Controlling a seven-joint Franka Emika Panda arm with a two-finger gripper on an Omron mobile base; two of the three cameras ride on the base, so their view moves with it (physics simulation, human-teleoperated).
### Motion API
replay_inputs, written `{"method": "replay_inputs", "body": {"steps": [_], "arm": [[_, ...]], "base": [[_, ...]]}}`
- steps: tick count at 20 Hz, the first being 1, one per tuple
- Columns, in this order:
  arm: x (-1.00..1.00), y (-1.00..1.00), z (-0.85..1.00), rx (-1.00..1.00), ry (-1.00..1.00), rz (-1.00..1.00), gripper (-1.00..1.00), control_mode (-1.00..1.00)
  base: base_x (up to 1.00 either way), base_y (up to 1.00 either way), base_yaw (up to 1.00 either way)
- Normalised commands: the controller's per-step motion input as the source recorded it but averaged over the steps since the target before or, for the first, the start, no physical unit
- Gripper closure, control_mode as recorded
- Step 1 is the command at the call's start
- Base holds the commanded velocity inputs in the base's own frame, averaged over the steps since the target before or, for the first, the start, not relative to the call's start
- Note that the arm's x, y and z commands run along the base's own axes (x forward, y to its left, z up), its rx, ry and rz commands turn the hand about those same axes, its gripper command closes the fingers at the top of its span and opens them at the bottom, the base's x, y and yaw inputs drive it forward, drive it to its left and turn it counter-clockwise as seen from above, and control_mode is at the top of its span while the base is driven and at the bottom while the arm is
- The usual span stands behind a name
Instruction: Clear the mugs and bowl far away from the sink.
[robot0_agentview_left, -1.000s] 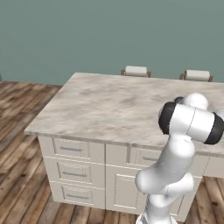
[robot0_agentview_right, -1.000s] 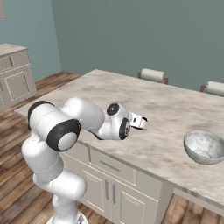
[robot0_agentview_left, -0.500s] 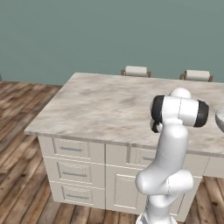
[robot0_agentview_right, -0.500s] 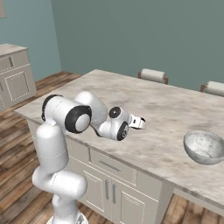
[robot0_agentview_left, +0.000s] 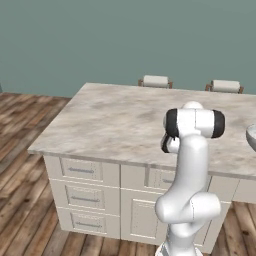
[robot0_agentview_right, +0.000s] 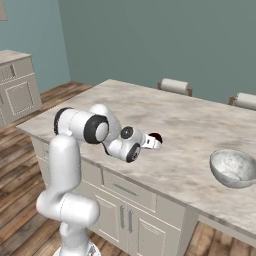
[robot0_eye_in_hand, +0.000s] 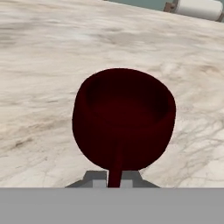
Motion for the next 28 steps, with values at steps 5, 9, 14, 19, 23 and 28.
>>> {"method": "replay_inputs", "body": {"steps": [5, 9, 14, 19, 23, 28], "arm": [[0.0, -0.01, -0.18, 0.0, 0.0, 0.04, 1.0, -1.0], [0.0, 0.0, 0.0, 0.0, 0.0, 0.0, -1.0, -1.0], [0.0, 0.0, 0.49, 0.01, 0.0, -0.02, -1.0, -1.0], [0.0, 0.0, 0.99, 0.05, 0.0, -0.07, -1.0, -1.0], [-0.23, 0.0, 1.0, 0.05, 0.0, -0.08, -1.0, -1.0], [-0.93, 0.0, 1.0, 0.06, -0.06, -0.06, -1.0, -1.0]], "base": [[0.0, 0.0, 0.0], [0.0, 0.0, 0.0], [0.0, 0.0, 0.0], [0.0, 0.0, 0.0], [0.0, 0.0, 0.0], [0.0, 0.0, 0.0]]}}
